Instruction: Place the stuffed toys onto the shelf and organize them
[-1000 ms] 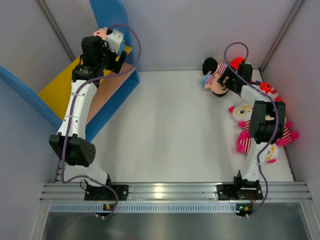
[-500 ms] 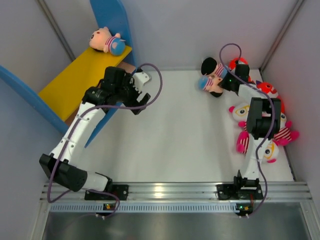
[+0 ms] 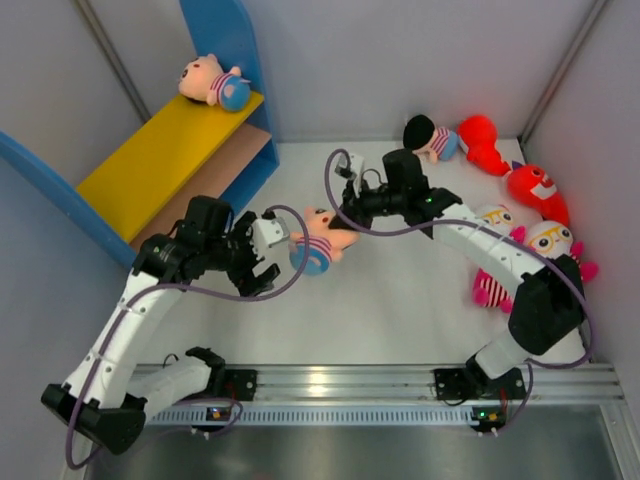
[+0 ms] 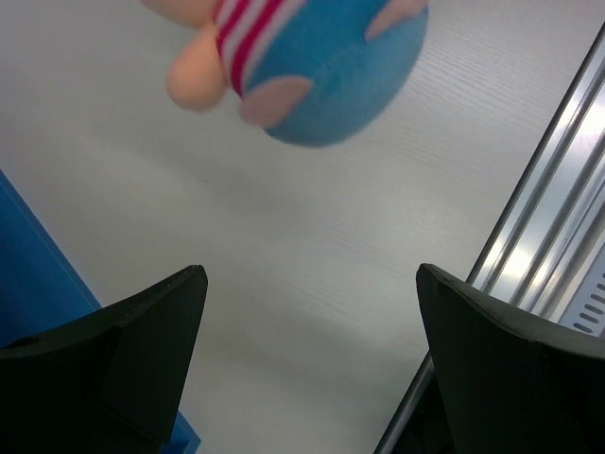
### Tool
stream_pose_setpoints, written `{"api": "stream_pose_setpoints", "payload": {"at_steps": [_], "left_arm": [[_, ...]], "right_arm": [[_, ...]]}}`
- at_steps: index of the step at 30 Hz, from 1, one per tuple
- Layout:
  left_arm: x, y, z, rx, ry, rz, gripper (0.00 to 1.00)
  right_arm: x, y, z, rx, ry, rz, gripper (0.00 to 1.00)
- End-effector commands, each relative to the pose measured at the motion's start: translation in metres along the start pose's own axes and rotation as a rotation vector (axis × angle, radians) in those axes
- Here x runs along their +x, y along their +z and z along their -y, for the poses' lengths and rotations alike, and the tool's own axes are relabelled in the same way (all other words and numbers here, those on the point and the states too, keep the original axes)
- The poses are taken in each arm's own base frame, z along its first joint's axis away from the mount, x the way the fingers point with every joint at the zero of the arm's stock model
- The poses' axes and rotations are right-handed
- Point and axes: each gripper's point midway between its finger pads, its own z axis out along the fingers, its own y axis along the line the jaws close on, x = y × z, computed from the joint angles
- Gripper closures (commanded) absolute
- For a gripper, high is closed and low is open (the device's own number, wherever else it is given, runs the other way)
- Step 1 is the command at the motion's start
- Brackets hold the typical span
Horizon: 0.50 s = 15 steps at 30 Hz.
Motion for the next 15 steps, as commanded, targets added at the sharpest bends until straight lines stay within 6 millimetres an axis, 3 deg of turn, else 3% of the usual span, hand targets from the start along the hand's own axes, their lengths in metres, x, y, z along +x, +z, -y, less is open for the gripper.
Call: {"api": "stream_pose_setpoints", "payload": {"at_steps": [1, 3, 10, 15], "left_arm": [[-0.012, -0.021, 0.018, 0.033, 0.125, 0.1, 0.01], [-0.022, -0.036, 0.035, 0.055, 0.195, 0.197, 0.02], [-0.011, -0.031, 0.045, 0.089, 0.164, 0.193, 0.01], [-0.016, -0.028, 0.049, 0.125, 0.15, 0.208, 0.02]], "right_arm": [[-0.025, 0.004, -0.05, -0.17, -0.124, 0.028, 1.0], [-0.04, 0.021, -0.09, -0.258, -0.165, 0.036, 1.0], [-0.057, 0.038, -0.12, -0.334, -0.186, 0.067, 1.0], [-0.074, 0.044, -0.124, -0.35, -0.187, 0.096, 1.0]]}}
